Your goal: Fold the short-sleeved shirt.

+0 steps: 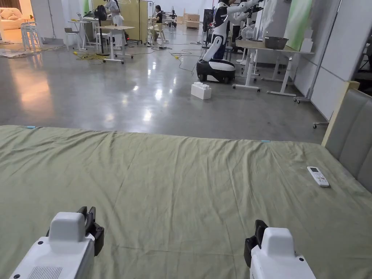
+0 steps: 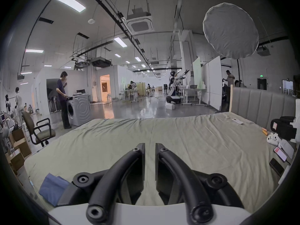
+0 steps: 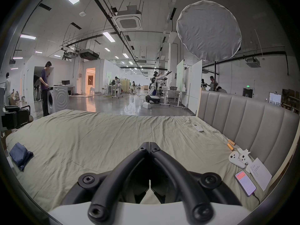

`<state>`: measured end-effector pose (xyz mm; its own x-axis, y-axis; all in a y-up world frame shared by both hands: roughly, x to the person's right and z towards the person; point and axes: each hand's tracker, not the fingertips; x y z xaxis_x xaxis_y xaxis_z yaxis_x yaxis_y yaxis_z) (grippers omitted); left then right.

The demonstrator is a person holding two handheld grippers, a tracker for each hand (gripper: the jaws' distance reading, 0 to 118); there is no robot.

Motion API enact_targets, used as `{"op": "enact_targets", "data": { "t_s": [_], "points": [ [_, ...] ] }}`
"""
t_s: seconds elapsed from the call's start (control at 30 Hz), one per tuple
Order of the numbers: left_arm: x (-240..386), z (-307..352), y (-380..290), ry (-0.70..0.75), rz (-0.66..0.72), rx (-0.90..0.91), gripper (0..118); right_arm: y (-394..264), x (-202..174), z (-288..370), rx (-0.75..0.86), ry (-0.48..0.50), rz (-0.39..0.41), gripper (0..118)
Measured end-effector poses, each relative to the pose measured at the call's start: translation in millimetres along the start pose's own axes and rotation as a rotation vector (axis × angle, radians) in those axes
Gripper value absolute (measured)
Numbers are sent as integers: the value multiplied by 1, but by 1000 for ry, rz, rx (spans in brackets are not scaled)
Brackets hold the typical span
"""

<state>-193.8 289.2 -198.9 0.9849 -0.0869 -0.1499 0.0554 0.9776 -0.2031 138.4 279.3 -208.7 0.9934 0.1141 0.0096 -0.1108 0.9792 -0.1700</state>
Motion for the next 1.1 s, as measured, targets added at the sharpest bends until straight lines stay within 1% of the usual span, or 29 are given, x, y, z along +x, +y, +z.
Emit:
{"op": "enact_targets", "data": {
  "t_s": [0.03,0.1,0.23,0.33,0.47,0.93,1.0,1.03,1.07,1.1],
  "points": [
    [2,0,0,-8,2,0,9,-1,0,0,-1,1,-1,1],
    [8,2,1,-7,0,-1,7,-2,-1,1,0,3,-3,1],
    [12,1,-2,-18,-16,-11,7,-3,-4,4,8,9,-5,1],
    [11,3,-2,-13,8,-4,7,-5,-4,4,12,17,-22,1],
    [11,5,0,-13,13,6,7,-6,-5,6,9,22,-23,1],
    [20,7,5,-18,17,21,7,-8,2,8,1,16,-35,1],
    [20,6,5,-17,26,18,7,-8,2,8,3,4,-31,1],
    [20,5,5,-14,30,15,8,-8,3,8,8,2,-22,6],
    [20,4,5,-12,33,10,11,-8,4,8,8,4,-21,21],
    [21,4,4,-11,35,8,18,-9,6,7,1,9,-26,37]
  ]
}}
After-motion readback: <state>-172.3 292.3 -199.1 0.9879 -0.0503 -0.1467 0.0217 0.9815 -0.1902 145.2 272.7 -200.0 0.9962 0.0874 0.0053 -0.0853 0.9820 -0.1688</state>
